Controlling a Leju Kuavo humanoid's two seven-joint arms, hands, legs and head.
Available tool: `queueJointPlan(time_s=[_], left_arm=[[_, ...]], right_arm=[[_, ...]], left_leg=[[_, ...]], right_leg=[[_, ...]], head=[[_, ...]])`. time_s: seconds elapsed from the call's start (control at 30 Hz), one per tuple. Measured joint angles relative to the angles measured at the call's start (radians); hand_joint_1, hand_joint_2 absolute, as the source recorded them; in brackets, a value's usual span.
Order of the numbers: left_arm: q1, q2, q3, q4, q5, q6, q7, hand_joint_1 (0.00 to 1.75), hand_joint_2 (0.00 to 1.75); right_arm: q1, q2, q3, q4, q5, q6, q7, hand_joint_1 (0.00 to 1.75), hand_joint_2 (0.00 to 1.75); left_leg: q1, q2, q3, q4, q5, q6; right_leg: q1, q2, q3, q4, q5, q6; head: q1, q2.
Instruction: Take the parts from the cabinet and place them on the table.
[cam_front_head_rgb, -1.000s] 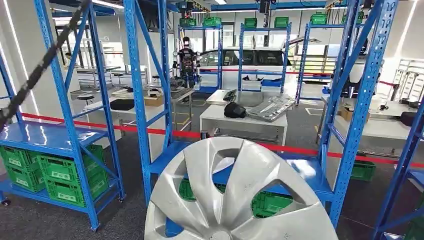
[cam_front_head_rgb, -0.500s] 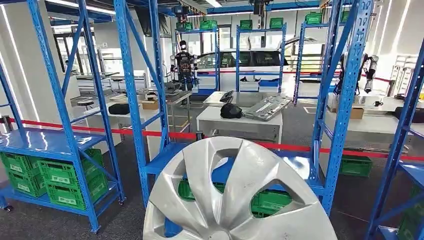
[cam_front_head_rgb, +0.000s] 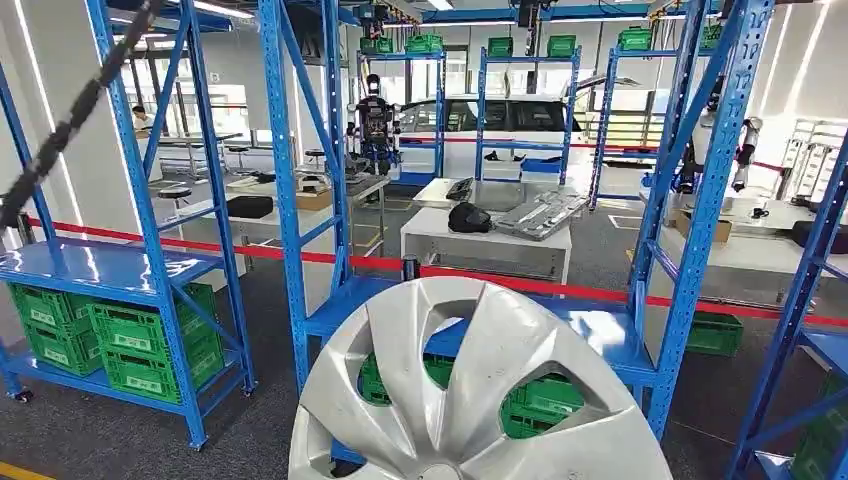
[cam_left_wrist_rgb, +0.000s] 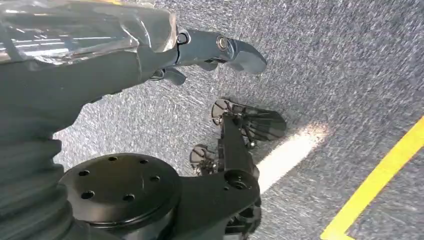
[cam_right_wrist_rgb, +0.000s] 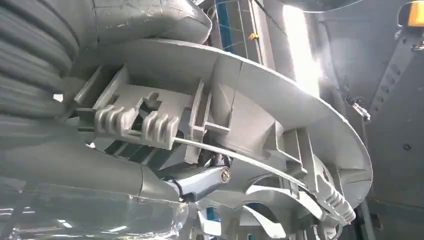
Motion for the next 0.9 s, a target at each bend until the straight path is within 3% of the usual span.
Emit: queueJointPlan(time_s=[0.03,0.07,0.1,0.2,0.23,0.27,0.3,0.37,0.4,0.43,0.47,0.53,0.57,0.6,0.7,0.73,0.77,0.8,0.83,0.9], left_arm=[[0.000,-0.001,0.000,0.000,0.000,0.000,0.000,0.00,1.75],[0.000,-0.001,0.000,0.000,-0.001,0.000,0.000,0.00,1.75],[-0.001,-0.001,0.001,0.000,-0.001,0.000,0.000,0.00,1.75],[0.001,0.000,0.005,0.000,-0.003,0.000,-0.001,0.00,1.75],[0.001,0.002,0.006,0.000,-0.003,0.000,-0.001,0.00,1.75],[0.001,0.000,0.006,0.000,-0.004,0.000,-0.001,0.00,1.75],[0.001,0.000,0.007,0.000,-0.004,0.000,-0.001,0.00,1.75],[0.001,0.000,0.007,0.000,-0.004,0.000,-0.001,0.00,1.75],[0.001,0.000,0.007,0.000,-0.004,0.000,-0.001,0.00,1.75],[0.001,0.000,0.007,0.000,-0.004,0.000,-0.001,0.00,1.75],[0.001,0.000,0.007,0.000,-0.004,0.000,-0.001,0.00,1.75],[0.000,0.000,0.007,0.000,-0.004,0.000,-0.001,0.00,1.75],[-0.001,0.001,0.007,0.000,-0.004,0.000,-0.001,0.00,1.75],[-0.003,0.002,0.008,0.000,-0.004,0.000,-0.001,0.00,1.75],[0.000,0.002,0.008,0.001,-0.004,0.000,-0.002,0.00,1.75],[0.001,0.002,0.008,0.001,-0.004,0.000,-0.002,0.00,1.75],[-0.001,0.000,0.008,0.001,-0.004,0.000,-0.002,0.00,1.75],[-0.002,0.000,0.008,0.001,-0.004,0.000,-0.002,0.00,1.75],[-0.003,0.000,0.008,0.001,-0.004,0.000,-0.003,0.00,1.75],[-0.002,0.000,0.008,0.001,-0.005,0.000,-0.003,0.00,1.75]], right_arm=[[0.000,-0.001,0.000,0.000,0.000,0.000,0.000,1.75,1.75],[-0.001,-0.001,0.000,0.000,0.000,0.000,0.000,1.75,1.75],[0.000,-0.001,0.000,0.000,0.000,0.000,0.000,1.75,1.75],[0.000,-0.002,-0.002,-0.001,0.000,0.000,0.000,1.75,1.75],[0.000,-0.002,-0.002,-0.002,0.001,0.000,0.000,1.75,1.75],[0.000,-0.002,-0.002,-0.002,0.002,0.000,0.000,1.75,1.75],[0.000,-0.002,-0.002,-0.003,0.002,0.000,0.000,1.75,1.75],[0.000,-0.002,-0.002,-0.002,0.002,0.000,0.000,1.75,1.75],[0.002,-0.002,-0.002,-0.002,0.003,0.000,0.000,1.75,1.75],[0.002,-0.002,-0.002,-0.002,0.003,0.000,0.000,1.75,1.75],[0.003,-0.002,-0.002,-0.002,0.004,0.000,0.000,1.75,1.75],[0.003,-0.002,-0.002,-0.002,0.005,0.000,0.000,1.75,1.75],[0.003,-0.002,-0.002,-0.002,0.005,0.000,0.000,1.75,1.75],[0.002,-0.001,-0.002,-0.003,0.004,0.000,0.000,1.75,1.75],[0.001,0.000,-0.001,-0.003,0.005,0.000,0.000,1.75,1.75],[0.000,0.000,0.000,-0.003,0.005,0.000,0.000,1.75,1.75],[0.001,-0.001,-0.001,-0.003,0.005,0.000,-0.001,1.75,1.75],[-0.002,-0.001,-0.001,-0.003,0.005,0.000,-0.001,1.75,1.75],[-0.002,-0.001,-0.001,-0.003,0.005,0.000,-0.001,1.75,1.75],[0.001,-0.001,0.000,-0.002,0.005,0.000,-0.001,1.75,1.75]], left_leg=[[0.000,-0.001,-0.003,0.005,0.001,-0.002],[-0.001,0.000,-0.008,0.011,0.002,-0.005],[-0.009,0.000,-0.015,0.018,0.002,-0.011],[-0.003,0.000,-0.018,0.015,0.014,-0.030],[-0.002,0.000,-0.023,0.018,0.014,-0.034],[0.001,-0.002,-0.037,0.037,-0.008,-0.040],[0.004,-0.004,-0.057,0.090,-0.055,-0.047],[0.010,-0.004,-0.117,0.255,-0.139,-0.057],[0.012,-0.004,-0.142,0.324,-0.164,-0.060],[0.013,-0.004,-0.144,0.345,-0.165,-0.061],[0.013,-0.004,-0.120,0.311,-0.145,-0.061],[0.013,-0.004,-0.009,0.128,-0.069,-0.055],[0.012,-0.005,0.043,0.038,-0.047,-0.049],[0.005,-0.007,0.057,0.010,-0.065,-0.046],[-0.002,-0.007,0.047,0.014,-0.053,-0.030],[0.000,-0.006,0.046,0.004,-0.043,-0.019],[0.007,-0.003,0.046,-0.005,-0.033,-0.011],[0.006,-0.003,0.040,-0.008,-0.026,-0.003],[0.005,-0.003,0.031,-0.008,-0.021,0.002],[0.001,-0.001,0.014,-0.006,-0.010,0.005]], right_leg=[[-0.001,0.000,0.064,-0.107,0.032,0.006],[-0.002,-0.001,0.111,-0.194,0.038,0.001],[0.003,0.001,0.110,-0.199,0.041,-0.013],[0.009,0.002,0.100,-0.197,0.052,-0.032],[-0.004,0.002,0.098,-0.202,0.061,-0.044],[-0.005,0.001,0.100,-0.202,0.064,-0.048],[-0.005,0.000,0.097,-0.202,0.069,-0.055],[-0.003,0.000,0.087,-0.200,0.076,-0.057],[-0.002,0.000,0.082,-0.200,0.080,-0.057],[-0.001,0.000,0.077,-0.200,0.083,-0.054],[-0.001,0.000,0.075,-0.199,0.086,-0.054],[-0.001,0.001,0.074,-0.199,0.089,-0.050],[-0.001,0.001,0.075,-0.199,0.091,-0.047],[0.007,0.001,0.069,-0.199,0.095,-0.040],[0.002,0.001,0.060,-0.201,0.108,-0.021],[0.004,0.001,0.058,-0.203,0.112,-0.013],[0.000,0.001,0.046,-0.188,0.099,-0.015],[0.002,0.001,0.026,-0.148,0.066,-0.019],[0.001,0.001,-0.007,-0.068,0.024,-0.024],[0.001,0.001,-0.080,0.108,-0.050,-0.025]], head=[[0.001,0.000],[0.001,0.000],[0.000,0.000],[-0.002,0.000],[0.000,0.000],[-0.002,0.000],[-0.005,0.000],[-0.006,0.000],[-0.005,0.000],[-0.006,0.000],[-0.005,0.000],[-0.006,0.000],[-0.006,0.000],[-0.006,0.000],[-0.006,0.000],[-0.005,0.000],[-0.005,0.000],[-0.002,0.000],[-0.001,0.000],[0.000,0.000]])
